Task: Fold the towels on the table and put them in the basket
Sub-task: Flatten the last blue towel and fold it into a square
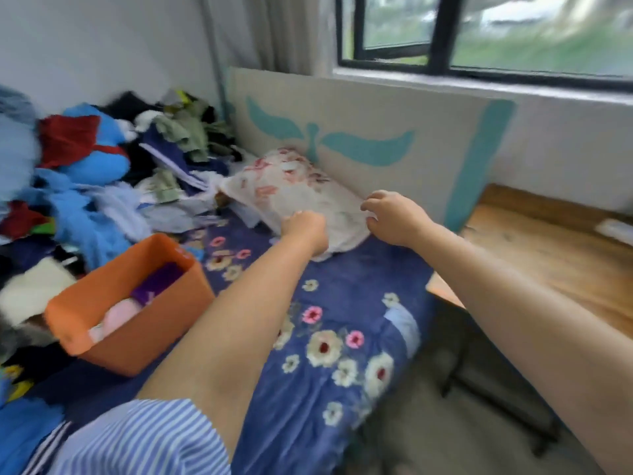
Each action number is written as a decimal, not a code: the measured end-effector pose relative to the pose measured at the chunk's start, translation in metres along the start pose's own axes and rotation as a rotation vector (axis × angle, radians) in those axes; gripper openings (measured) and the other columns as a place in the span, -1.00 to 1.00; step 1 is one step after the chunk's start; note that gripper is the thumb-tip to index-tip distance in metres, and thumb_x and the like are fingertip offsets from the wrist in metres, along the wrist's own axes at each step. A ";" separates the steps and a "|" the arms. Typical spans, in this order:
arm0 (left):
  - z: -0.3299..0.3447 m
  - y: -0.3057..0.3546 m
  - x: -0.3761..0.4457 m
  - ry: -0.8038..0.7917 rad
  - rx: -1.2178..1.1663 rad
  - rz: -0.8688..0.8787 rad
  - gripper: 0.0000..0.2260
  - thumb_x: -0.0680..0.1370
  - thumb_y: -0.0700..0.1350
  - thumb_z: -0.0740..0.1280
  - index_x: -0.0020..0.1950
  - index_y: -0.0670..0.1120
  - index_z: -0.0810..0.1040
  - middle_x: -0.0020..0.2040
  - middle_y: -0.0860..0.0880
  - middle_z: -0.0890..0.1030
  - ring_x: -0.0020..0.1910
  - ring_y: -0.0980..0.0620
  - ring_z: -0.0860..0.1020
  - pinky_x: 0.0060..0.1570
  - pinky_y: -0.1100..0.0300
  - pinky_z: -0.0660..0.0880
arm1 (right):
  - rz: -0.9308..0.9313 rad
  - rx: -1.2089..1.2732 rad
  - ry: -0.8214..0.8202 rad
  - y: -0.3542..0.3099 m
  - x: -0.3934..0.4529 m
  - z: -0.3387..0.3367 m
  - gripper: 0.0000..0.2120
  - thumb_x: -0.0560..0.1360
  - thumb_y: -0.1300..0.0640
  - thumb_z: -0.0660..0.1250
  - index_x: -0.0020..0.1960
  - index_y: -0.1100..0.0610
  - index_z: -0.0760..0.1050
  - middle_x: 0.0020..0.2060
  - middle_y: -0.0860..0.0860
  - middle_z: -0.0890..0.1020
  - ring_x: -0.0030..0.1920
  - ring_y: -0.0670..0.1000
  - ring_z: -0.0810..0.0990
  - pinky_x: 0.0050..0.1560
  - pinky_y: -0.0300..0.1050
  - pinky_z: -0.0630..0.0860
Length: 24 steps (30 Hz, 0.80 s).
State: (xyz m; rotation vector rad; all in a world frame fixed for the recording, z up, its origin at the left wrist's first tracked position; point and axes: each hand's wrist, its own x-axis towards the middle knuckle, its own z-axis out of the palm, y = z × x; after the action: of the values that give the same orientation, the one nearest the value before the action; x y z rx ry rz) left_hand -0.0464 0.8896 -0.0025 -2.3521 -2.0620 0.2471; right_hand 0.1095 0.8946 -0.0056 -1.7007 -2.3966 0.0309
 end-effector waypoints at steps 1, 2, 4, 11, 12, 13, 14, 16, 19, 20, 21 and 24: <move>-0.003 0.030 -0.002 0.012 -0.005 0.062 -0.69 0.56 -0.18 0.13 0.28 -0.17 0.45 0.31 -0.17 0.44 0.31 -0.16 0.40 0.21 0.03 0.39 | 0.066 -0.003 0.011 0.023 -0.023 -0.006 -0.69 0.52 0.22 0.14 0.22 0.21 0.47 0.24 0.15 0.47 0.27 0.16 0.44 0.23 -0.04 0.41; -0.007 0.069 -0.005 0.026 -0.015 0.144 -0.69 0.56 -0.18 0.14 0.28 -0.16 0.45 0.31 -0.17 0.44 0.31 -0.16 0.40 0.21 0.03 0.38 | 0.147 -0.020 0.009 0.049 -0.054 -0.016 -0.70 0.51 0.24 0.15 0.20 0.22 0.48 0.22 0.17 0.48 0.25 0.16 0.45 0.23 -0.05 0.41; -0.013 0.130 -0.011 0.055 -0.015 0.274 -0.68 0.57 -0.15 0.14 0.30 -0.16 0.44 0.32 -0.17 0.43 0.32 -0.16 0.39 0.23 0.03 0.38 | 0.256 -0.040 0.044 0.093 -0.099 -0.031 -0.69 0.51 0.24 0.16 0.21 0.24 0.49 0.23 0.17 0.48 0.25 0.15 0.46 0.22 -0.08 0.39; -0.033 0.373 -0.057 0.124 0.071 0.707 -0.71 0.56 -0.20 0.12 0.23 -0.16 0.49 0.23 -0.16 0.47 0.24 -0.14 0.41 0.14 0.04 0.39 | 0.700 -0.055 0.126 0.248 -0.293 -0.080 -0.70 0.53 0.19 0.15 0.21 0.22 0.49 0.27 0.13 0.47 0.26 0.15 0.45 0.25 -0.03 0.41; -0.033 0.401 -0.063 0.129 0.074 0.746 -0.71 0.56 -0.21 0.12 0.22 -0.16 0.50 0.23 -0.16 0.47 0.24 -0.14 0.40 0.14 0.05 0.38 | 0.737 -0.056 0.127 0.263 -0.316 -0.084 -0.69 0.53 0.19 0.15 0.22 0.23 0.48 0.28 0.13 0.46 0.27 0.15 0.44 0.25 -0.04 0.40; -0.035 0.431 -0.071 0.129 0.085 0.790 -0.71 0.56 -0.21 0.12 0.22 -0.15 0.49 0.23 -0.16 0.47 0.25 -0.13 0.38 0.15 0.05 0.37 | 0.782 -0.052 0.123 0.281 -0.341 -0.089 -0.68 0.54 0.20 0.15 0.24 0.22 0.47 0.29 0.13 0.46 0.29 0.14 0.43 0.26 -0.05 0.38; -0.036 0.468 -0.083 0.125 0.084 0.841 -0.72 0.56 -0.21 0.12 0.22 -0.14 0.50 0.23 -0.16 0.47 0.26 -0.13 0.37 0.15 0.06 0.37 | 0.823 -0.057 0.123 0.302 -0.372 -0.096 -0.67 0.54 0.20 0.14 0.26 0.22 0.46 0.31 0.12 0.44 0.30 0.14 0.41 0.28 -0.05 0.37; -0.036 0.532 -0.104 0.142 0.086 0.927 -0.73 0.56 -0.20 0.13 0.21 -0.14 0.50 0.22 -0.15 0.47 0.26 -0.13 0.37 0.13 0.05 0.37 | 0.896 -0.043 0.113 0.341 -0.426 -0.105 -0.66 0.54 0.20 0.14 0.30 0.21 0.42 0.33 0.12 0.43 0.32 0.13 0.39 0.28 -0.03 0.37; -0.031 0.614 -0.132 0.154 0.078 1.046 -0.72 0.57 -0.16 0.16 0.24 -0.13 0.49 0.22 -0.14 0.47 0.28 -0.14 0.36 0.13 0.04 0.37 | 1.016 0.008 0.114 0.391 -0.496 -0.115 -0.66 0.56 0.21 0.11 0.32 0.21 0.40 0.33 0.13 0.42 0.32 0.13 0.39 0.26 -0.01 0.39; -0.028 0.628 -0.136 0.160 0.090 1.071 -0.72 0.57 -0.16 0.16 0.25 -0.14 0.48 0.23 -0.14 0.47 0.27 -0.14 0.36 0.13 0.04 0.37 | 1.032 0.012 0.123 0.403 -0.509 -0.113 -0.66 0.56 0.20 0.11 0.31 0.21 0.40 0.33 0.13 0.42 0.32 0.13 0.39 0.26 0.00 0.39; -0.023 0.646 -0.141 0.156 0.113 1.104 -0.72 0.58 -0.16 0.15 0.25 -0.14 0.47 0.23 -0.14 0.46 0.27 -0.14 0.36 0.13 0.04 0.36 | 1.069 0.027 0.122 0.415 -0.525 -0.112 -0.66 0.56 0.20 0.12 0.31 0.21 0.41 0.32 0.13 0.43 0.31 0.14 0.40 0.25 0.00 0.39; -0.007 0.706 -0.151 0.133 0.151 1.186 -0.71 0.59 -0.15 0.12 0.28 -0.13 0.44 0.26 -0.14 0.45 0.29 -0.14 0.36 0.16 0.03 0.36 | 1.175 0.029 0.142 0.457 -0.572 -0.104 -0.66 0.56 0.21 0.12 0.30 0.22 0.42 0.32 0.14 0.44 0.30 0.15 0.42 0.24 -0.02 0.39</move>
State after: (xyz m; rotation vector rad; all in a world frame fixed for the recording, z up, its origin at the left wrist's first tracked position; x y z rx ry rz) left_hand 0.6306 0.6454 -0.0531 -3.0098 -0.3593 0.1999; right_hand 0.7350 0.5023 -0.0516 -2.6760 -1.0039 0.1080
